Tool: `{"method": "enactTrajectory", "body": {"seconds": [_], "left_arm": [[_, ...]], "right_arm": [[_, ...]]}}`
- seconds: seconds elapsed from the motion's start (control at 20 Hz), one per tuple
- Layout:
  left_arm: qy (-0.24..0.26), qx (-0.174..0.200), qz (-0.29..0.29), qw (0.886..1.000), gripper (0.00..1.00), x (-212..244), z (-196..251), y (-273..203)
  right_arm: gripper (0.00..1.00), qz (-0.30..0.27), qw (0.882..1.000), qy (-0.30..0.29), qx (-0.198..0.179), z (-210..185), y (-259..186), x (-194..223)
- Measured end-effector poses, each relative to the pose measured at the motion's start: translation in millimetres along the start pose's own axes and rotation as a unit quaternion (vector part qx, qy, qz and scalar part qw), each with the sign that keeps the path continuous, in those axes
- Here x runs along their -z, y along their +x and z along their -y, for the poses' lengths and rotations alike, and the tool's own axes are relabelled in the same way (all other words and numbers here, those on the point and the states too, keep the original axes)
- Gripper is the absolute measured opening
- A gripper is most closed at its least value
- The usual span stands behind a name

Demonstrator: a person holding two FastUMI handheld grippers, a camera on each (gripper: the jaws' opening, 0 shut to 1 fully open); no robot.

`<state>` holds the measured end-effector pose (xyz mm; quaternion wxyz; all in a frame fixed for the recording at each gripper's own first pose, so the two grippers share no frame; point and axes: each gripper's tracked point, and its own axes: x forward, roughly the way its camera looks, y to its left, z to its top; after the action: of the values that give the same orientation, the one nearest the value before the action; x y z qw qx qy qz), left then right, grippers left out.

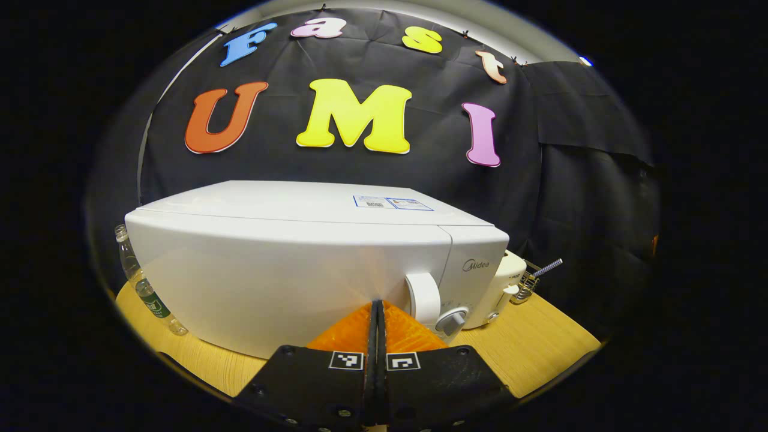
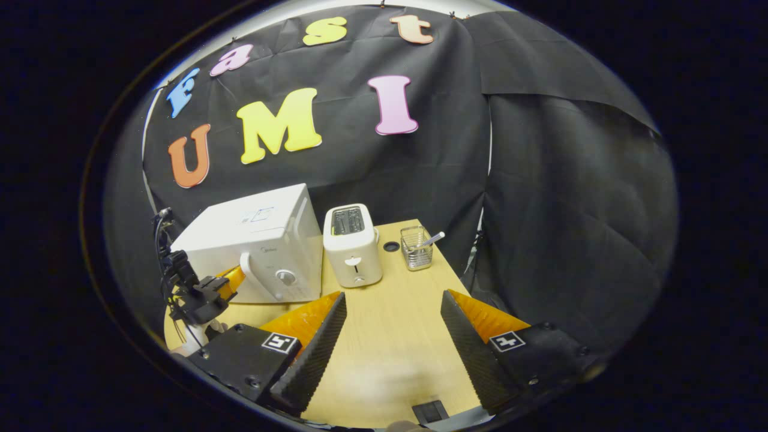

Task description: Open the microwave oven with the left hand, put the food in, and close the microwave oven.

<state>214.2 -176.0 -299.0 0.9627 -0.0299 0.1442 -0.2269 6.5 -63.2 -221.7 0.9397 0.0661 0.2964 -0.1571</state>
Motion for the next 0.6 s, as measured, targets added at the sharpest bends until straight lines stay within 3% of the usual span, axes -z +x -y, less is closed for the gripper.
{"method": "enactTrajectory", "body": {"seconds": [0.05, 0.1, 0.15, 0.2, 0.5, 0.6], "left_arm": [[0.003, -0.005, -0.003, 1.000, 0.00, 0.7, -2.3, -1.0], [0.004, -0.007, -0.004, 1.000, 0.00, 0.6, -3.5, -4.3], [0.004, -0.007, -0.001, 1.000, 0.00, -3.1, -4.1, -9.1], [0.003, -0.006, 0.002, 1.000, 0.00, -6.9, -3.9, -13.9], [0.008, -0.024, 0.007, 1.000, 0.00, -18.5, -13.3, -49.3], [0.004, -0.008, 0.005, 1.000, 0.00, -19.8, -7.9, -63.5]], "right_arm": [[1.00, 0.002, 1.000, -0.003, -0.002, -1.2, -0.8, -1.2], [0.91, 0.004, 1.000, -0.006, -0.004, -2.3, -0.6, -1.8], [0.91, 0.008, 1.000, -0.006, -0.006, -4.3, -1.7, -4.4], [1.00, 0.011, 1.000, -0.008, -0.010, -7.8, -2.9, -6.3], [1.00, 0.025, 0.999, -0.012, -0.034, -28.3, -9.3, -6.1], [1.00, 0.027, 0.999, -0.016, -0.041, -35.7, -13.1, -3.2]]}}
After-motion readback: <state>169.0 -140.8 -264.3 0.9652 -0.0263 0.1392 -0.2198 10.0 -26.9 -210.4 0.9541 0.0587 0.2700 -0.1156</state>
